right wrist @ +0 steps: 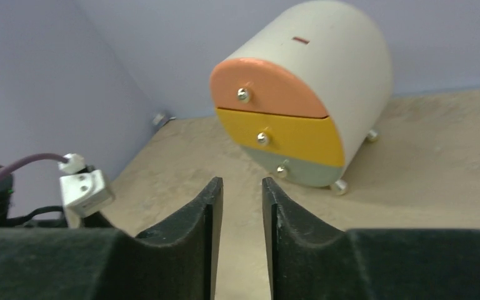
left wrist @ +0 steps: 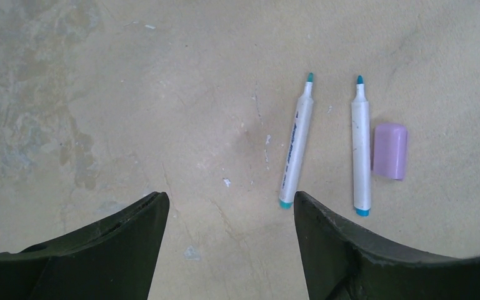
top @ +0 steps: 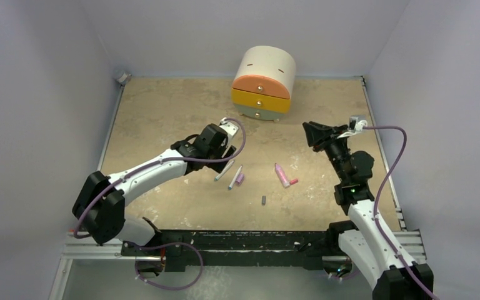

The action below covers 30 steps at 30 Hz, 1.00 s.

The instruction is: Insert the pens into the pen caps

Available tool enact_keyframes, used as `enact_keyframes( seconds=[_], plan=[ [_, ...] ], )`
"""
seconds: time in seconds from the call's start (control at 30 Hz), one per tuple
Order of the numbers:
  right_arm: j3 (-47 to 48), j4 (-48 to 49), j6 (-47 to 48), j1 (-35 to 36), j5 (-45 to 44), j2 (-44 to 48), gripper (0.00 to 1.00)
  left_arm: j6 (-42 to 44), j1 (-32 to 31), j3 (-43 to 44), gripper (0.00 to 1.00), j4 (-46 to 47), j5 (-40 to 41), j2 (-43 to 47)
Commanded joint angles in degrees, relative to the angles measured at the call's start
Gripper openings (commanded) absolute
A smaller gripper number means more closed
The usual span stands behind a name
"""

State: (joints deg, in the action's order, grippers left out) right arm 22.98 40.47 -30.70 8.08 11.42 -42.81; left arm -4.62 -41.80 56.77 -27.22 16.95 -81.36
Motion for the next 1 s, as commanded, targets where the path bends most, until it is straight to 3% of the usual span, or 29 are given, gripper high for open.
enact_keyframes(
  seconds=[0.0,0.13,0.3,0.4,0.7,0.83,0.97],
  plan=[
    [1.3,2.4,-3.8,0.2,6.3,-2.5,0.29,2.0,-0.1,0.8,0.72,3.6,-6.3,-2.0],
    [2.0,0.2,-1.9,0.2,6.2,-4.3,0.41,1.7,-0.1,1.4,0.71,3.3,-10.2,-5.8],
    [2.2,-2.5,-0.1,0.2,5.6,-3.5,0.50,1.1,-0.2,1.7,0.68,2.5,-7.8,-8.8],
    [2.0,-2.8,0.2,0.2,6.0,-3.7,0.63,0.7,-0.2,2.4,0.63,1.4,-8.3,-10.4],
    [0.6,-2.8,-0.1,0.2,5.4,-4.5,0.64,0.5,-0.3,2.6,0.57,1.0,-10.4,-14.0],
    [0.0,-2.9,-0.3,0.2,4.2,-4.1,0.71,0.8,-1.4,2.6,0.54,0.8,-11.0,-14.9],
    [0.0,-3.3,-0.3,0.2,4.3,-3.9,0.72,0.7,-2.1,2.6,0.51,0.6,-10.1,-16.1]
  ],
)
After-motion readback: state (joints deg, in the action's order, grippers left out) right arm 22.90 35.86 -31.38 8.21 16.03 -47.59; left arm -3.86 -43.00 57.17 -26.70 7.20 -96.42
